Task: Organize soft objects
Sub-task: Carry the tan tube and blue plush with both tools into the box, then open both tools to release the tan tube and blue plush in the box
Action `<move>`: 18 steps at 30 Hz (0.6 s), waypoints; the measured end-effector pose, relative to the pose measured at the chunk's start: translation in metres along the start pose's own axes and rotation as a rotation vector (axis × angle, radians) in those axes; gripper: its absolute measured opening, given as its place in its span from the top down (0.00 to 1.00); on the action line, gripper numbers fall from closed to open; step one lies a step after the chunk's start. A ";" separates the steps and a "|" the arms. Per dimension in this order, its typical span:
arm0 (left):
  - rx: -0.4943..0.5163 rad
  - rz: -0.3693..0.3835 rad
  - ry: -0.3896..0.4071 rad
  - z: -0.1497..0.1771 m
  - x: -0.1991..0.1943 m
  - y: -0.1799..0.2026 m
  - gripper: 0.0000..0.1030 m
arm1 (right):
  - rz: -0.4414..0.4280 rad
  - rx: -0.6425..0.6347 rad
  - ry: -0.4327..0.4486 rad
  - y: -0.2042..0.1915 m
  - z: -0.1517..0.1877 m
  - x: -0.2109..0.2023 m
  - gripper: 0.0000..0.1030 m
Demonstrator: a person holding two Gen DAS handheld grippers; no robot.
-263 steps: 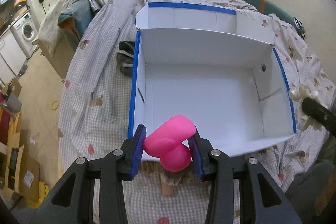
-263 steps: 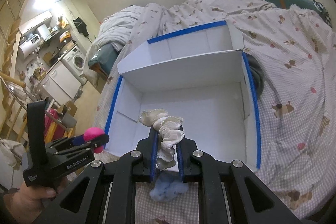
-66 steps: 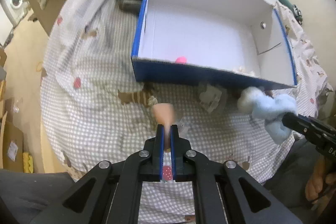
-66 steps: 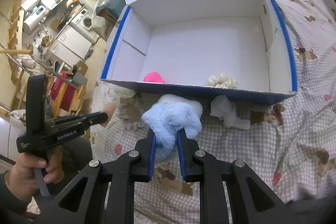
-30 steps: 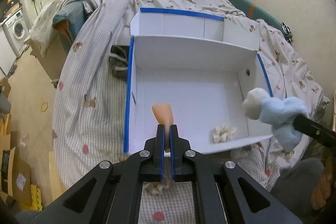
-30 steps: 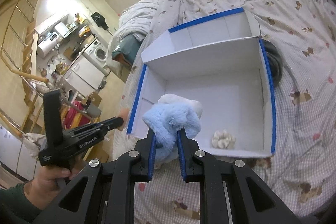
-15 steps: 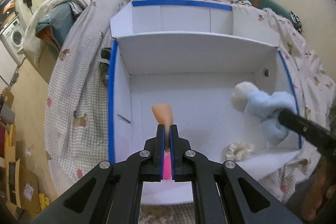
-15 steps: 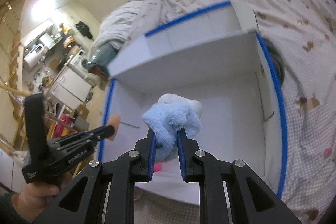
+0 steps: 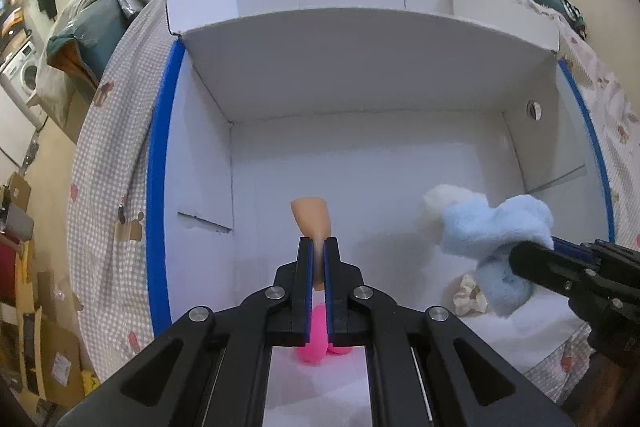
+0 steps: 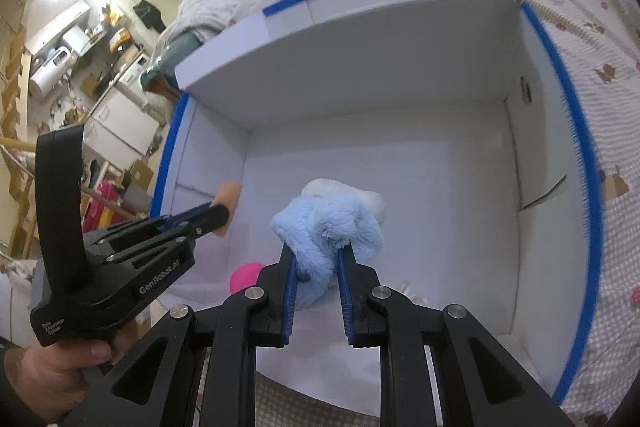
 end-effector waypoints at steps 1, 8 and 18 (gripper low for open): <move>0.005 -0.003 -0.003 0.001 0.001 0.000 0.95 | 0.003 0.001 -0.009 0.000 0.001 0.003 0.80; 0.014 -0.010 -0.024 0.004 0.005 0.002 0.94 | 0.103 -0.025 -0.054 0.003 0.006 0.016 0.80; 0.003 -0.015 -0.009 0.005 0.001 0.002 0.87 | 0.151 -0.065 -0.034 0.003 0.007 0.011 0.78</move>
Point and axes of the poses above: each gripper's, at about its wrist camera, not at the fingertips, and x roughly the way its jaws point, y to its right, z to its underside, the point moved 5 cm from there along x, roughly the way its jaws point, and after that the axes turned 13 degrees about -z, right-handed, at the moved point
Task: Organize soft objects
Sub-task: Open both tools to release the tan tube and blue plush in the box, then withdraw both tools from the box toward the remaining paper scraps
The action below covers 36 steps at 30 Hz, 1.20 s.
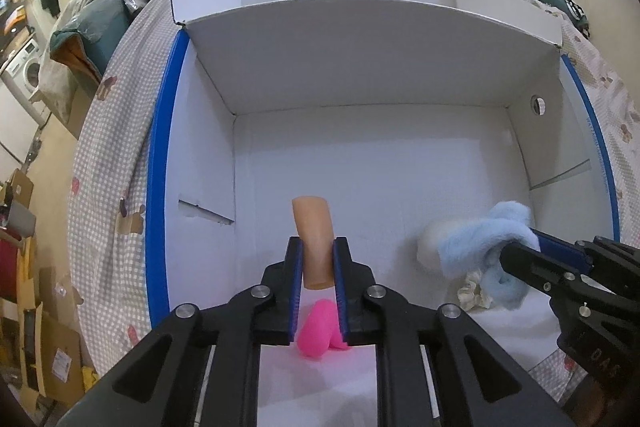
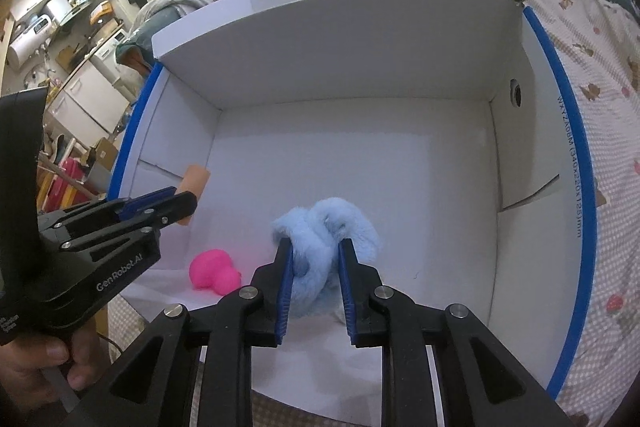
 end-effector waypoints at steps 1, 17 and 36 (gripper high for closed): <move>-0.002 0.000 -0.002 0.000 0.000 0.000 0.85 | -0.007 0.006 -0.001 0.001 0.000 0.000 0.78; -0.031 -0.046 0.035 -0.005 -0.005 -0.008 0.37 | -0.038 0.167 0.062 0.027 -0.009 -0.007 0.20; -0.023 -0.043 0.067 0.003 -0.041 -0.021 0.37 | -0.008 0.158 0.123 0.021 -0.001 -0.049 0.20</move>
Point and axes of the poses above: each gripper's, at about its wrist camera, not at the fingertips, and x roughly the way its jaws point, y to its right, z to its underside, the point moved 5 cm from there along x, roughly the way its jaws point, and after that the axes turned 13 degrees about -z, right-handed, at the moved point
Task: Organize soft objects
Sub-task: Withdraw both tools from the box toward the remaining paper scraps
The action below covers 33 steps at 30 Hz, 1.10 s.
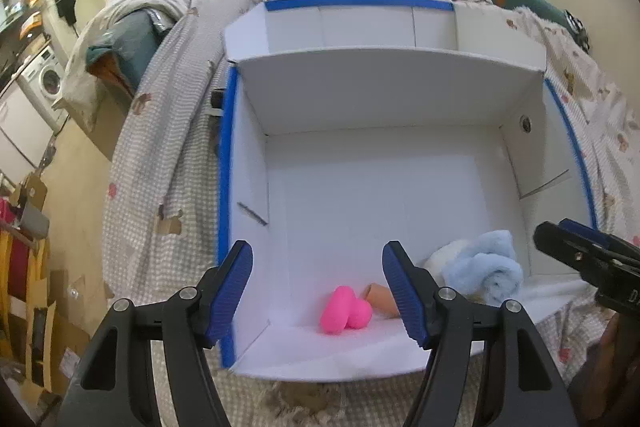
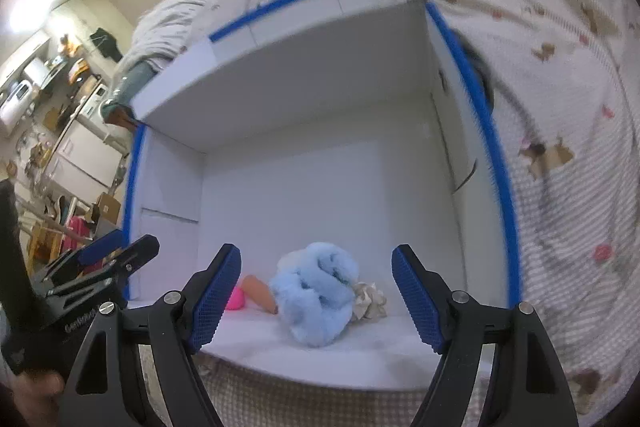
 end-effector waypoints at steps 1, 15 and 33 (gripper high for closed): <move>-0.006 0.001 -0.001 0.000 -0.004 -0.003 0.37 | 0.006 -0.011 0.009 -0.003 0.000 -0.006 0.20; -0.061 0.011 0.011 0.039 -0.047 -0.048 0.37 | -0.024 -0.076 -0.014 -0.045 0.053 -0.041 0.20; -0.242 -0.011 -0.201 0.097 -0.001 -0.115 0.37 | -0.237 -0.005 -0.317 -0.092 0.118 0.050 0.44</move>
Point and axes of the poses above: each gripper's, at about its wrist camera, not at the fingertips, and x roughly the way its jaws point, y to its right, z to its underside, the point moved 5 cm from there along x, roughly the way its jaws point, and after that the axes turned 13 degrees about -z, right-handed, at the moved point
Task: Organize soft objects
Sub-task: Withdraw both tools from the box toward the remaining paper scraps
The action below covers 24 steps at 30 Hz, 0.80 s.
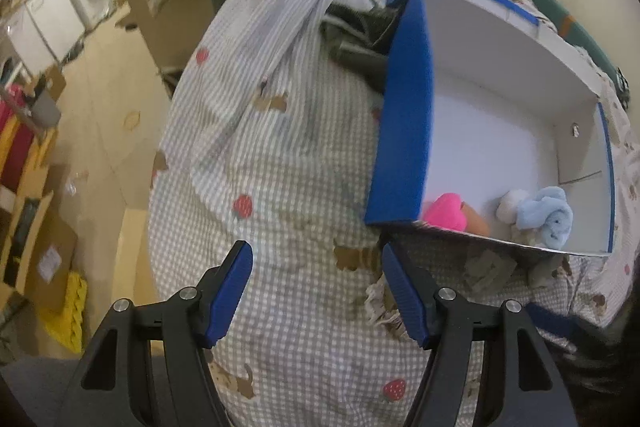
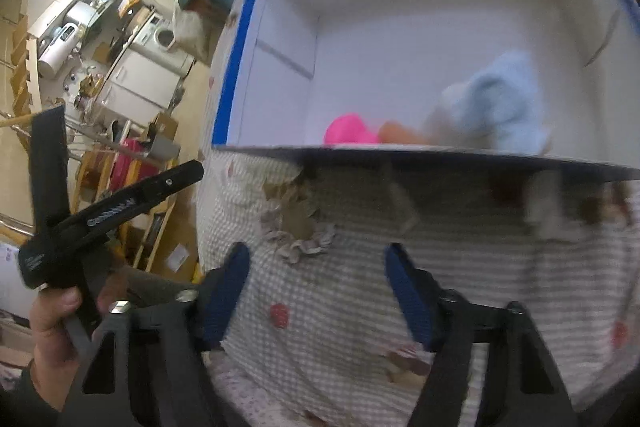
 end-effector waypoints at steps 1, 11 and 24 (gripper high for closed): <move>-0.009 0.003 -0.020 0.001 0.004 -0.002 0.37 | -0.013 0.004 -0.016 -0.001 -0.001 0.010 0.48; -0.079 0.029 -0.187 0.010 0.040 -0.003 0.37 | 0.019 0.018 -0.095 -0.004 -0.016 0.087 0.59; -0.080 0.032 -0.251 0.009 0.052 0.012 0.37 | -0.026 0.005 -0.030 -0.001 -0.017 0.055 0.92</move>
Point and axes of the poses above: each gripper's, at about its wrist camera, not at the fingertips, and x roughly the way its jaws point, y to its right, z to its underside, the point moved 5 cm from there along x, roughly the way its jaws point, and after that the axes turned 13 degrees about -z, right-handed, at the moved point
